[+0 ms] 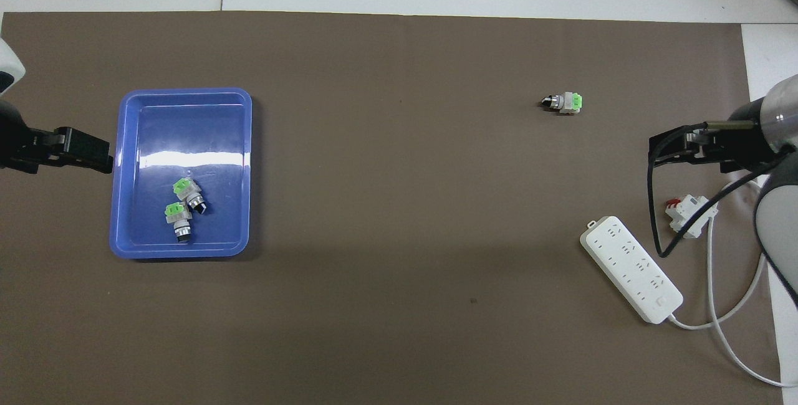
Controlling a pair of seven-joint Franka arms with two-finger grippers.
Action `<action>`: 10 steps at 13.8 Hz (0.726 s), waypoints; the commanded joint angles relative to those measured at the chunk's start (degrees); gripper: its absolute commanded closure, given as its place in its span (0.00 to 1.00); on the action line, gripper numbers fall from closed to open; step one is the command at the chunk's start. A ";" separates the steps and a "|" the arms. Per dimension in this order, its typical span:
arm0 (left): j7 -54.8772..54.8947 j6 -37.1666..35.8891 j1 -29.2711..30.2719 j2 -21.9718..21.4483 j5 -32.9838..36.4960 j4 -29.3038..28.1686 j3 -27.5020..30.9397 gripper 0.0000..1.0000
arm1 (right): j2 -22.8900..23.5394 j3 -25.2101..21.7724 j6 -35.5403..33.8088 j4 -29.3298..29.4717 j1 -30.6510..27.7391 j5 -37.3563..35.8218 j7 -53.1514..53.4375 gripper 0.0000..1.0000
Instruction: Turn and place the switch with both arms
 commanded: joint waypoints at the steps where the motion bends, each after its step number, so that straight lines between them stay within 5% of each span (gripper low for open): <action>1: 0.39 -0.36 -0.75 0.13 1.06 0.05 0.35 0.00 | -1.47 0.35 1.16 -1.86 -0.54 1.40 -1.81 0.00; 10: 0.39 -0.18 -1.10 0.05 1.06 -0.04 0.35 0.00 | -1.47 0.18 1.25 -1.77 -0.54 3.60 -2.34 0.00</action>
